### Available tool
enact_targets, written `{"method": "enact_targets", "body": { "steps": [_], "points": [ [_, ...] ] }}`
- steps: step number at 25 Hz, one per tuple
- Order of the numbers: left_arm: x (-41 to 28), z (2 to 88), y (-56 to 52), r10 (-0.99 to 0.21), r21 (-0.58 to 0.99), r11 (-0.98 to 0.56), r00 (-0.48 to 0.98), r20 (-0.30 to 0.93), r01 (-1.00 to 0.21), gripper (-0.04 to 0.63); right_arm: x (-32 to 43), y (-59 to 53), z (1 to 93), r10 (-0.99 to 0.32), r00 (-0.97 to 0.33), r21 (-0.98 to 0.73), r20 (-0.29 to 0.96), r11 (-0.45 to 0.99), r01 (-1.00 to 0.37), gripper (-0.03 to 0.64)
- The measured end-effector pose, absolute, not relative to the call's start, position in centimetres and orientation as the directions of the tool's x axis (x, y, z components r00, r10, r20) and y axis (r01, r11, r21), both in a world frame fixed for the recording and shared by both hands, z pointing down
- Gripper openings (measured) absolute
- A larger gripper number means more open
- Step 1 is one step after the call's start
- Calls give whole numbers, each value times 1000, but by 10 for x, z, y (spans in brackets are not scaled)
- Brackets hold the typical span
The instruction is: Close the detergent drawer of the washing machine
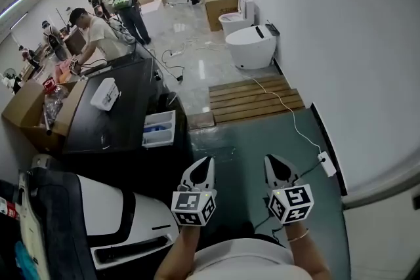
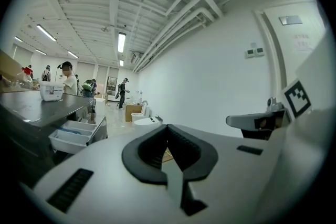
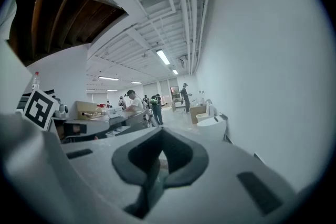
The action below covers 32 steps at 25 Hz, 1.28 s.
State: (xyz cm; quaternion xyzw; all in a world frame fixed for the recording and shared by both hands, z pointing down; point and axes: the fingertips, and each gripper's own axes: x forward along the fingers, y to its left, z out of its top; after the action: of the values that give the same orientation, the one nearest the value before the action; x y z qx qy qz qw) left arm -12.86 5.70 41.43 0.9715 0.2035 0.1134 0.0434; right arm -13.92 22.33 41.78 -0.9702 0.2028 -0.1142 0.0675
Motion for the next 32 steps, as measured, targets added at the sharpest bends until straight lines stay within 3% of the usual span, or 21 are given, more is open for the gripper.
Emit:
{"method": "enact_targets", "body": {
  "steps": [5,13,22,32],
  "points": [
    [-129,418,59,388,125,-921,898,208,369,-6,-138,233,422,-386,900,-183,204,-918,-352,2],
    [-132,422,68,381,130,-924,899,214,360,64,-141,249,424,-368,908,-188,202,-924,-332,3],
    [-131,427,81,387,143,-921,893,230,363,78,-142,263,428,-369,905,-207,213,-922,-327,78],
    [-109,436,91,392,140,-919,883,257,367,106,-120,274,437,-353,906,-216,236,-928,-305,97]
  ]
}}
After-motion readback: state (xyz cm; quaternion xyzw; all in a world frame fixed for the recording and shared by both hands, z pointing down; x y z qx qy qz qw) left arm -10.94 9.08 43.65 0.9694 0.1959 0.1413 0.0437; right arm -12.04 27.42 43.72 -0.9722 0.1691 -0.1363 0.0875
